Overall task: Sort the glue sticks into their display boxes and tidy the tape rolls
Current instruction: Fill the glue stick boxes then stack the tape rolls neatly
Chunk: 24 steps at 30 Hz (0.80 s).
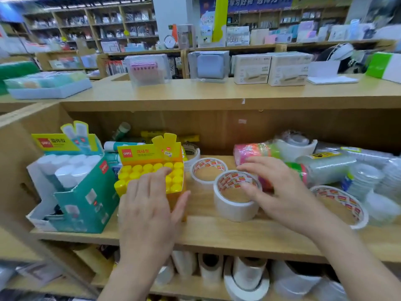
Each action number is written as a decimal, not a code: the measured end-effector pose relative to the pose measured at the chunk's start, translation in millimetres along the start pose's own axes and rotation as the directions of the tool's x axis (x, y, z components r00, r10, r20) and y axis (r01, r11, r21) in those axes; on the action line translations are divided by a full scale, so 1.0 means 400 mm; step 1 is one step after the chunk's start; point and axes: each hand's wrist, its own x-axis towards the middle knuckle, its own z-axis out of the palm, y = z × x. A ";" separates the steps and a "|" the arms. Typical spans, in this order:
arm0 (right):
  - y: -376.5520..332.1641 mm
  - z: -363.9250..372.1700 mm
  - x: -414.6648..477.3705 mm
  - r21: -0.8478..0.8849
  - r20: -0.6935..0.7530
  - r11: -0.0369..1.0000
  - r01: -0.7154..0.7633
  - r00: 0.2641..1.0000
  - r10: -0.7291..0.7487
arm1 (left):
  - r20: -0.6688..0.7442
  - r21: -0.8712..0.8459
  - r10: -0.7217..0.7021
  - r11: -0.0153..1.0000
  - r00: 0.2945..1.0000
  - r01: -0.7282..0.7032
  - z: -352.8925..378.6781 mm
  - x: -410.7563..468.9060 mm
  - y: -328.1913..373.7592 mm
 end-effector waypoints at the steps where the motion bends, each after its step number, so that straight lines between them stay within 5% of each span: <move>1: -0.017 0.014 -0.010 -0.001 0.065 0.999 0.044 0.997 -0.044 | 0.033 -0.021 -0.010 1.000 0.999 0.011 0.007 0.005 -0.005; 4: -0.023 0.067 -0.024 -0.133 0.132 0.982 0.135 0.984 -0.117 | 0.034 -0.095 -0.001 0.995 0.999 0.004 0.015 0.010 -0.001; 14: 0.001 0.116 0.048 -0.370 -0.040 0.928 0.034 0.998 -0.052 | 0.054 -0.124 0.071 0.990 0.996 -0.064 -0.004 0.024 -0.006; 19: 0.031 0.129 0.066 -0.368 -0.059 0.930 0.019 0.997 -0.044 | 0.344 0.108 0.103 0.983 0.933 -0.148 0.010 0.029 -0.032; 24: 0.023 0.105 0.062 -0.055 -0.049 0.998 0.007 0.999 -0.009 | 0.278 0.000 0.239 0.969 0.930 -0.248 0.024 0.025 -0.028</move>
